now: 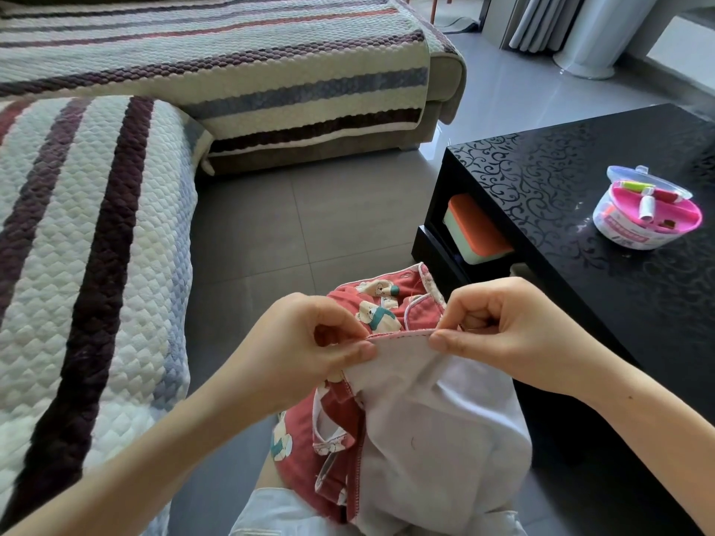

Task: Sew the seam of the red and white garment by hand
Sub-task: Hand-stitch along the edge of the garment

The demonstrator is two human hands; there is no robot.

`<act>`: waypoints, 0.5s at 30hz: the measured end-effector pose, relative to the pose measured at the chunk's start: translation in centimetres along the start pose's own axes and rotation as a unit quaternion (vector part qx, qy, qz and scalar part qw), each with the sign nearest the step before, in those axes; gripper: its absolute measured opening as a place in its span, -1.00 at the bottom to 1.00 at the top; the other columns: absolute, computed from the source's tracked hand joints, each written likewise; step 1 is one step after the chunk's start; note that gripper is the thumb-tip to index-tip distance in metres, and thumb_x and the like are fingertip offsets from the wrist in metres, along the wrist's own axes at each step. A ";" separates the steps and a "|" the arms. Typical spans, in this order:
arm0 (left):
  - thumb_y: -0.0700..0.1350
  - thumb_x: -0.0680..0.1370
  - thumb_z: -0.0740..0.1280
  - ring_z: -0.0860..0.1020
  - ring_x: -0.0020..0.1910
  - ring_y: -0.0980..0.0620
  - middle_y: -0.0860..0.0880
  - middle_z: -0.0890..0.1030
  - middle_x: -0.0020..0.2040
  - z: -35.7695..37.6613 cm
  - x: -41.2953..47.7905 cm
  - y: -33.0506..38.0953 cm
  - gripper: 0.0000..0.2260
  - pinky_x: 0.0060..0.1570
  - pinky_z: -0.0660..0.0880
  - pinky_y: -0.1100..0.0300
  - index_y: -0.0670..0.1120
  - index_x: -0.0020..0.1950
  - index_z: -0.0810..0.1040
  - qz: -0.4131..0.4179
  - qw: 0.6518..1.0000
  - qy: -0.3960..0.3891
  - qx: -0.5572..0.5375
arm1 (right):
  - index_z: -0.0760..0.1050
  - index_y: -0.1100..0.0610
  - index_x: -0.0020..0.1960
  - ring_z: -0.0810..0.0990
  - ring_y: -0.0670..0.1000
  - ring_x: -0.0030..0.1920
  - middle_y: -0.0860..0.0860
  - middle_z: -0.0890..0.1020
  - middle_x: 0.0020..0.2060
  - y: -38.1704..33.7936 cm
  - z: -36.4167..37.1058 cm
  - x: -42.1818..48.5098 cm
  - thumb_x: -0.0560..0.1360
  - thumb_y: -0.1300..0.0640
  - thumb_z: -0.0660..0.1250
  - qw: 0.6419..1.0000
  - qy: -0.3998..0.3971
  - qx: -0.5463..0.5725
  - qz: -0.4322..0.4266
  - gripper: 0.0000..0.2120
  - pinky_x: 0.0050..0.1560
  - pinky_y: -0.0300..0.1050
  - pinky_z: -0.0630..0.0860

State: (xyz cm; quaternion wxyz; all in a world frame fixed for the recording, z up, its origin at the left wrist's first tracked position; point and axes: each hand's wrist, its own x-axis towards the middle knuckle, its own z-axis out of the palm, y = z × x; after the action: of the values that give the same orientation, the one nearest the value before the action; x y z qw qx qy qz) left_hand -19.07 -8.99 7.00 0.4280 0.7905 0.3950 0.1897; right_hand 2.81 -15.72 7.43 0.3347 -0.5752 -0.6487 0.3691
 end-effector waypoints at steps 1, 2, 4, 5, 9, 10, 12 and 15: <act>-0.14 0.39 0.52 0.53 -0.41 0.21 0.22 0.57 -0.40 0.1 0.0 0.0 -0.80 -0.33 0.42 0.39 0.13 -0.33 0.60 0.004 1.000 0.003 -0.015 | 0.57 0.22 -0.35 0.24 -0.15 -0.52 -0.13 0.34 -0.59 0.1 0.0 0.0 0.39 0.30 0.49 1.000 0.008 -0.012 -0.002 -0.83 -0.44 -0.42 0.20; -0.15 0.41 0.50 0.52 -0.43 0.20 0.19 0.58 -0.41 0.2 0.1 -0.1 -0.81 -0.33 0.44 0.35 0.11 -0.32 0.61 0.003 0.999 0.003 -0.037 | 0.57 0.21 -0.33 0.24 -0.14 -0.51 -0.12 0.33 -0.58 0.2 0.0 0.0 0.40 0.28 0.49 1.000 0.014 -0.019 -0.002 -0.84 -0.44 -0.41 0.20; -0.12 0.45 0.47 0.52 -0.42 0.20 0.16 0.58 -0.40 0.3 0.1 -0.2 -0.88 -0.31 0.46 0.28 0.04 -0.28 0.63 -0.010 0.996 -0.003 -0.085 | 0.58 0.17 -0.22 0.24 -0.14 -0.50 -0.12 0.30 -0.56 0.2 0.1 -0.1 0.43 0.20 0.49 0.999 0.020 -0.029 -0.008 -0.90 -0.43 -0.40 0.21; -0.07 0.47 0.46 0.52 -0.40 0.20 0.16 0.58 -0.38 0.4 0.1 -0.3 -0.90 -0.29 0.45 0.27 0.02 -0.25 0.64 -0.016 0.995 -0.005 -0.103 | 0.56 0.15 -0.13 0.24 -0.14 -0.49 -0.12 0.29 -0.54 0.2 0.2 -0.2 0.44 0.14 0.47 0.999 0.027 -0.031 -0.017 -0.89 -0.41 -0.39 0.22; 0.04 0.43 0.35 0.47 -0.37 0.17 0.13 0.55 -0.37 0.7 0.3 -0.6 -0.86 -0.30 0.41 0.25 -0.01 -0.21 0.62 -0.046 0.987 -0.001 -0.156 | 0.44 0.11 -0.08 0.30 -0.10 -0.47 0.01 0.39 -0.45 -0.3 0.7 -1.0 0.49 0.09 0.27 0.996 0.054 -0.045 -0.053 -0.91 -0.42 -0.35 0.24; 0.04 0.42 0.34 0.47 -0.35 0.16 0.11 0.55 -0.36 0.8 0.3 -0.6 -0.85 -0.30 0.41 0.25 -0.01 -0.20 0.62 -0.054 0.985 -0.001 -0.164 | 0.44 0.11 -0.12 0.32 -0.05 -0.48 0.02 0.43 -0.44 -0.5 0.8 -1.2 0.49 0.13 0.26 0.994 0.059 -0.062 -0.066 -0.95 -0.44 -0.33 0.24; 0.04 0.42 0.35 0.50 -0.31 0.14 0.04 0.59 -0.31 0.9 0.4 -0.6 -0.83 -0.26 0.43 0.24 -0.05 -0.20 0.63 -0.069 0.981 -0.003 -0.180 | 0.47 0.13 -0.19 0.35 -0.02 -0.50 -0.02 0.45 -0.47 -0.7 1.3 -1.4 0.47 0.20 0.28 0.989 0.064 -0.099 -0.091 -0.94 -0.46 -0.34 0.25; -0.07 0.50 0.42 0.56 -0.27 0.13 0.02 0.65 -0.28 1.1 0.5 -0.5 -0.89 -0.18 0.48 0.16 -0.07 -0.18 0.66 -0.099 0.973 0.003 -0.207 | 0.53 0.14 -0.26 0.39 -0.02 -0.51 -0.06 0.46 -0.53 -0.6 2.0 -1.2 0.40 0.23 0.32 0.985 0.064 -0.131 -0.096 -0.93 -0.44 -0.39 0.26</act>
State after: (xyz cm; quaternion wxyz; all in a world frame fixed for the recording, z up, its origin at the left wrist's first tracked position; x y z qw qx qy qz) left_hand -18.27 -9.09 5.96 0.5976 0.6411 0.4248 0.2267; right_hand 0.99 -17.15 6.92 0.3315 -0.5718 -0.7207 0.2092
